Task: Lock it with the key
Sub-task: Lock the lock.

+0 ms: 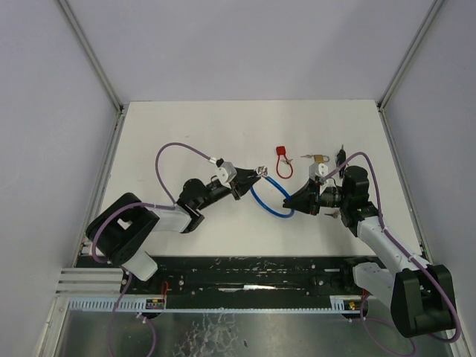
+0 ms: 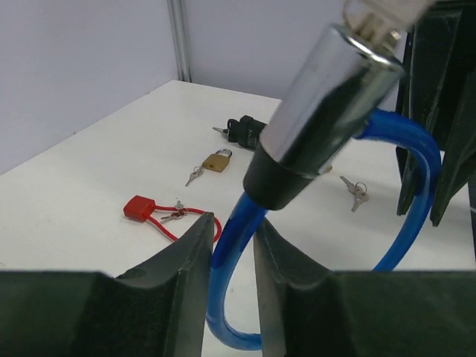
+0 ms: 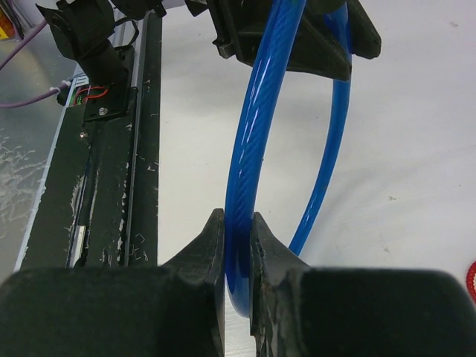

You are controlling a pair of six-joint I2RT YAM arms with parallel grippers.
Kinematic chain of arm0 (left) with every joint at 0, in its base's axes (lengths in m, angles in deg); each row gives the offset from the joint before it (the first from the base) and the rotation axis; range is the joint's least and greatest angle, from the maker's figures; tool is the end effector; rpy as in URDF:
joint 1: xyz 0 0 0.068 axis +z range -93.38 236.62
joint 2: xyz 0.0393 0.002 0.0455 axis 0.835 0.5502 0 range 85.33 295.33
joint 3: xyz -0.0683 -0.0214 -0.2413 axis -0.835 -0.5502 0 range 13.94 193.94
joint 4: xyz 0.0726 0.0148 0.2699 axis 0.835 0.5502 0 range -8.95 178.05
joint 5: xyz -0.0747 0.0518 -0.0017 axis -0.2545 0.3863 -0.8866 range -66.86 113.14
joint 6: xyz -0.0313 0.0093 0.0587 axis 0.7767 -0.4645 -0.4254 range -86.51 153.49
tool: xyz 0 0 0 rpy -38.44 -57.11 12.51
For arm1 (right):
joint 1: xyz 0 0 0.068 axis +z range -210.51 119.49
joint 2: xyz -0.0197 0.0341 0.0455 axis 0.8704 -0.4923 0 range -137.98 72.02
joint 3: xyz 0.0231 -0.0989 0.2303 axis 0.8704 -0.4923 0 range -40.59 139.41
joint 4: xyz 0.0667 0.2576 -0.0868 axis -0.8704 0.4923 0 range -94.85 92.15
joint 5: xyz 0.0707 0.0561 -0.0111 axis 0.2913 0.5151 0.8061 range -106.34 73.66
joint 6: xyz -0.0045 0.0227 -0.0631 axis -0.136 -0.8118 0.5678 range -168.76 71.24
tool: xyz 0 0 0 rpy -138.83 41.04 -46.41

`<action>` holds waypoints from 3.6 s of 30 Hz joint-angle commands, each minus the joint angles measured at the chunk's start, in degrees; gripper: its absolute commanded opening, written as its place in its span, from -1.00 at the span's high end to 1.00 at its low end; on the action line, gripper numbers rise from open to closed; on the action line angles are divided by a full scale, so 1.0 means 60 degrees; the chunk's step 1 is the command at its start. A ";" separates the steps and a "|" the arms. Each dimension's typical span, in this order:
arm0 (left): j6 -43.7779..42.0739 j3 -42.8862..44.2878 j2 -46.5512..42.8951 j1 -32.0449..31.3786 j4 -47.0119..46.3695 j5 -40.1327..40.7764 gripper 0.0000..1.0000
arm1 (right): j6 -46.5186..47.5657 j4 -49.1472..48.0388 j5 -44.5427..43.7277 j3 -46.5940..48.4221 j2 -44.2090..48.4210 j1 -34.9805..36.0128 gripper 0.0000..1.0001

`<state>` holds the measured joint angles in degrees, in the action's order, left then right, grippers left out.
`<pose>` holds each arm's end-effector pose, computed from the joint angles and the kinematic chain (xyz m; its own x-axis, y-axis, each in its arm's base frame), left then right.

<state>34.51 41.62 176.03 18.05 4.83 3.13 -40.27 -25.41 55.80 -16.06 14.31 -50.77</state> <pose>0.2368 -0.2122 0.1755 0.1636 -0.1518 -0.9748 0.8493 0.5243 0.0609 0.2212 0.0898 0.2039 -0.0702 -0.0579 -0.9959 -0.9885 0.1382 0.0616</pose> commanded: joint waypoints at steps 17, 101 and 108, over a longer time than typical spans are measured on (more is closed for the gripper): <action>-0.4006 0.0559 -0.1633 -0.0677 0.3929 0.1934 0.99 | 0.1261 0.0854 -0.1922 0.0505 -0.0012 -0.0057 0.69; -0.6144 0.2788 -0.3711 -0.0241 1.2631 -0.1500 0.99 | 1.1020 0.7596 -0.3031 0.5632 -0.0441 0.2950 0.16; -0.6138 0.2785 -0.3748 -0.0242 1.2617 -0.1572 0.99 | 1.0803 0.7396 -0.3078 0.5543 -0.0519 0.2980 0.35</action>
<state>-2.82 57.77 153.91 16.85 79.32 -3.56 26.37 21.54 37.36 17.60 11.27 -33.55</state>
